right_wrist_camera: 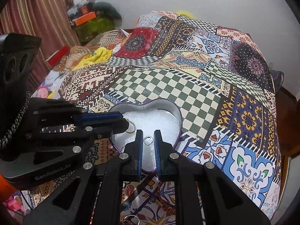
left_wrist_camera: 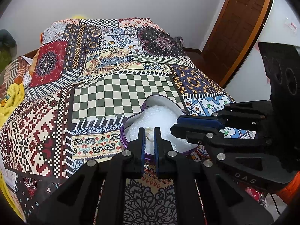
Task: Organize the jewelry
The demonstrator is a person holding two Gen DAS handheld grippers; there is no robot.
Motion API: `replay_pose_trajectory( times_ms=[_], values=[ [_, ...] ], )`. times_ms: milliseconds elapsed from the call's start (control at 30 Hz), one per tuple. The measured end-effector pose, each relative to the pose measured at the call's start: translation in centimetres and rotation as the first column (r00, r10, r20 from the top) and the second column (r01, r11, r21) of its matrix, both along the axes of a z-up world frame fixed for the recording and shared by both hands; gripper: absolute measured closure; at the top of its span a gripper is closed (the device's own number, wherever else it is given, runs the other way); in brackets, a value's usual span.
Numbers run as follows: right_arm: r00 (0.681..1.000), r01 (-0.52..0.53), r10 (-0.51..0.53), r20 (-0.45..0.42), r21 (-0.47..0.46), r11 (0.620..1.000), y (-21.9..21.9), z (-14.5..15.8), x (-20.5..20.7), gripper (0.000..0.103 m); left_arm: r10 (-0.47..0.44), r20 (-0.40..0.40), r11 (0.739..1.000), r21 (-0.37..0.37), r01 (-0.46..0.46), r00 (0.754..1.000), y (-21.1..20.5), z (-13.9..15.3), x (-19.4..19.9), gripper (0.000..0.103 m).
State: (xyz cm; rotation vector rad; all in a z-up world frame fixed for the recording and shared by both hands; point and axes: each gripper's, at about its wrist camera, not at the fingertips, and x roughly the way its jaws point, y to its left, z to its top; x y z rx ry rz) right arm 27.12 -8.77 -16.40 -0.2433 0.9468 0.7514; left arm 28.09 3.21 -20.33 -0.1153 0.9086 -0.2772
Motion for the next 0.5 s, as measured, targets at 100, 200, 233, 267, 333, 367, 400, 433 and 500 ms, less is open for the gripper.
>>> replay_pose_trajectory(
  times_ms=[100,200,233,267,333,367,400,433,500],
  values=[
    [1.000,-0.001,0.001,0.008,-0.002,1.000,0.0,0.1,0.0,0.093,0.001,0.004,1.000,0.001,-0.001,1.000,0.1,0.2,-0.1,0.096],
    [1.000,-0.002,0.002,0.007,0.001,1.000,0.0,0.2,0.1,0.093,0.007,0.007,1.000,0.005,-0.007,1.000,0.3,0.5,-0.3,0.096],
    [1.000,-0.001,0.001,0.006,0.000,1.000,0.0,0.3,0.1,0.093,0.008,0.011,1.000,0.004,-0.008,1.000,0.4,0.6,-0.4,0.096],
    [1.000,0.001,-0.001,0.004,0.001,1.000,-0.1,0.3,0.2,0.092,0.010,0.020,1.000,0.005,-0.011,1.000,0.4,0.9,-0.6,0.096],
    [1.000,0.003,-0.003,0.001,0.004,1.000,-0.2,0.5,0.2,0.087,0.012,0.033,1.000,0.010,-0.012,0.999,0.5,1.3,-0.9,0.095],
    [1.000,0.007,-0.007,0.006,0.005,1.000,-0.3,0.7,0.2,0.083,0.012,0.042,1.000,0.013,-0.013,0.999,0.5,1.6,-1.2,0.093],
    [1.000,0.011,-0.011,0.013,0.005,1.000,-0.4,0.9,0.1,0.081,0.014,0.048,1.000,0.016,-0.015,0.999,0.6,1.8,-1.3,0.089],
    [1.000,0.015,-0.015,0.020,0.006,1.000,-0.5,1.1,0.0,0.080,0.017,0.053,1.000,0.019,-0.018,0.998,0.6,2.0,-1.4,0.087],
    [0.999,0.024,-0.024,0.028,0.011,1.000,-0.7,1.5,0.0,0.080,0.025,0.068,0.999,0.025,-0.027,0.997,0.8,2.6,-1.9,0.079]
  ],
)
